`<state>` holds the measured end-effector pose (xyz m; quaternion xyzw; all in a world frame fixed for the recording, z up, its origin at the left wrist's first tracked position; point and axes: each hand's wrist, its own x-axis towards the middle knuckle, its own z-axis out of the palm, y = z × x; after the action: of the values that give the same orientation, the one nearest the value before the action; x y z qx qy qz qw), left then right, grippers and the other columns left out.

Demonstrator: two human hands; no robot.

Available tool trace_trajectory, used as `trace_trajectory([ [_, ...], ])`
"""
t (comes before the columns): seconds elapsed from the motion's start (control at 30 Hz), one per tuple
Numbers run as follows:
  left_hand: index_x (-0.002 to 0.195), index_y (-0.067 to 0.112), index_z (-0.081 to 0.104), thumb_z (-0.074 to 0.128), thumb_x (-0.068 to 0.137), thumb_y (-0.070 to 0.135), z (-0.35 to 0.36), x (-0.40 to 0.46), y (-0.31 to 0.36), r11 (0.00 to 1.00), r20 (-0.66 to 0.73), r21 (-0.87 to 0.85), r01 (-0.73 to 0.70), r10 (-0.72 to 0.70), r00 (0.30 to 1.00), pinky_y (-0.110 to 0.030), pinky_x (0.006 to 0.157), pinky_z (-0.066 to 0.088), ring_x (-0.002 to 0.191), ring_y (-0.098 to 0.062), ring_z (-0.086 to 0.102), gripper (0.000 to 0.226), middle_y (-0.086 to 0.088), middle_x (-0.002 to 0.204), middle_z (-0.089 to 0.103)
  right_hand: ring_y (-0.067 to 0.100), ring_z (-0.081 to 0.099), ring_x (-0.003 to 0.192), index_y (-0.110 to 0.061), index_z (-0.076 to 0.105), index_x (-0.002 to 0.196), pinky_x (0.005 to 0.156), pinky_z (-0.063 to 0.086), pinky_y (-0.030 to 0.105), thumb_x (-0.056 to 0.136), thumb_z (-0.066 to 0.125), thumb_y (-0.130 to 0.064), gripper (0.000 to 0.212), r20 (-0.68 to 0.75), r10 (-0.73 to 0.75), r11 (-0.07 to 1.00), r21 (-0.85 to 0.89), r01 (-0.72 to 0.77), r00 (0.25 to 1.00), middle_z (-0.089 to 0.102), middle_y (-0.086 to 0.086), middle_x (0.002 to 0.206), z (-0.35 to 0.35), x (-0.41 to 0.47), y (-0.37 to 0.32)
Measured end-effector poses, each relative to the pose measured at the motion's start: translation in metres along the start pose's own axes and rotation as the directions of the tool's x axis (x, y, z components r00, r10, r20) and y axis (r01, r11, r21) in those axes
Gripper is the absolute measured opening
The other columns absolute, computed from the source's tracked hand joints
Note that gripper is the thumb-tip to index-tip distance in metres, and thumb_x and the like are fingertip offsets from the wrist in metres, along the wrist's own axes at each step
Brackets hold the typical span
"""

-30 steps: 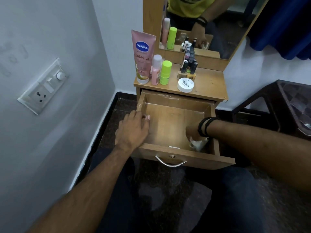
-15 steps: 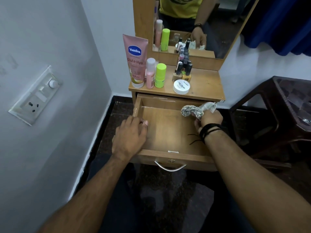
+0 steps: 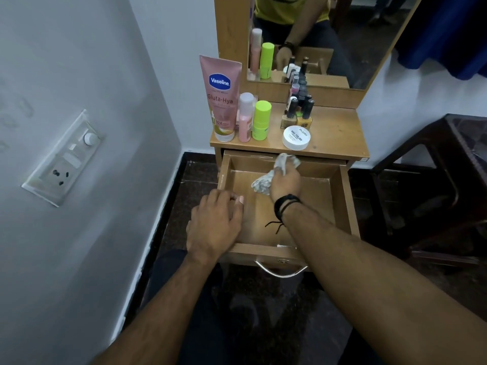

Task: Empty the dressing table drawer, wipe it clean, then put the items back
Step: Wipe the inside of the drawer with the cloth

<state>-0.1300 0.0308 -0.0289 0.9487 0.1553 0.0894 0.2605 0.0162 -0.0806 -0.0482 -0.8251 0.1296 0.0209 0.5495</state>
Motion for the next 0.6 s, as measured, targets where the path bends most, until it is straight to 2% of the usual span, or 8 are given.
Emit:
trace_trajectory([
  [0.1,0.113,0.023,0.061,0.036,0.104,0.049,0.001,0.000,0.000,1.000,0.008,0.020,-0.004,0.003,1.000,-0.045,0.090,0.047,0.103,-0.016,0.054,0.037,0.003,0.114,0.059,0.031,0.061,0.112,-0.017,0.052,0.142,0.079,0.038,0.021,0.104,0.045,-0.019,0.039,0.131,-0.019,0.994,-0.105,0.033,0.991,0.060,0.016,0.129,0.034,-0.009,-0.017],
  [0.17,0.113,0.022,0.061,0.036,0.105,0.047,0.001,0.000,0.000,0.999,0.014,0.032,-0.003,0.002,1.000,-0.043,0.090,0.046,0.103,-0.016,0.054,0.036,0.004,0.113,0.058,0.032,0.059,0.114,-0.017,0.055,0.139,0.081,0.039,0.022,0.102,0.045,-0.014,0.038,0.250,-0.072,0.978,-0.170,0.117,0.966,0.058,0.018,0.131,0.049,-0.016,-0.029],
  [0.23,0.114,0.022,0.060,0.036,0.105,0.044,0.000,0.000,-0.002,0.999,0.014,0.038,-0.003,0.002,1.000,-0.041,0.090,0.044,0.103,-0.016,0.053,0.034,0.004,0.113,0.058,0.034,0.055,0.120,-0.017,0.056,0.139,0.090,0.041,0.025,0.100,0.045,-0.008,0.042,0.364,-0.142,0.946,-0.226,0.235,0.921,0.056,0.018,0.136,0.061,-0.019,-0.037],
  [0.3,0.114,0.023,0.060,0.036,0.105,0.043,0.000,0.000,-0.001,0.999,0.011,0.032,0.003,-0.003,1.000,-0.038,0.091,0.041,0.103,-0.014,0.051,0.033,0.005,0.114,0.058,0.035,0.054,0.121,-0.019,0.056,0.141,0.097,0.043,0.030,0.098,0.046,-0.008,0.045,0.408,-0.186,0.904,-0.285,0.319,0.894,0.056,0.018,0.136,0.062,-0.016,-0.040],
  [0.43,0.113,0.025,0.061,0.035,0.105,0.049,-0.001,0.000,0.000,1.000,0.014,0.019,0.009,-0.009,1.000,-0.041,0.094,0.043,0.106,-0.013,0.052,0.037,0.007,0.116,0.058,0.038,0.058,0.112,-0.025,0.051,0.144,0.097,0.046,0.035,0.097,0.044,-0.009,0.049,0.407,-0.232,0.792,-0.448,0.415,0.883,0.051,0.019,0.130,0.043,-0.006,-0.034],
  [0.6,0.113,0.023,0.061,0.036,0.104,0.048,-0.001,-0.001,0.000,1.000,0.005,0.009,0.006,-0.006,1.000,-0.042,0.093,0.044,0.103,-0.014,0.051,0.036,0.004,0.115,0.058,0.037,0.061,0.104,-0.021,0.056,0.137,0.092,0.051,0.039,0.097,0.042,-0.009,0.044,0.229,-0.231,0.807,-0.498,0.318,0.945,0.058,0.019,0.117,-0.004,0.017,-0.003],
])
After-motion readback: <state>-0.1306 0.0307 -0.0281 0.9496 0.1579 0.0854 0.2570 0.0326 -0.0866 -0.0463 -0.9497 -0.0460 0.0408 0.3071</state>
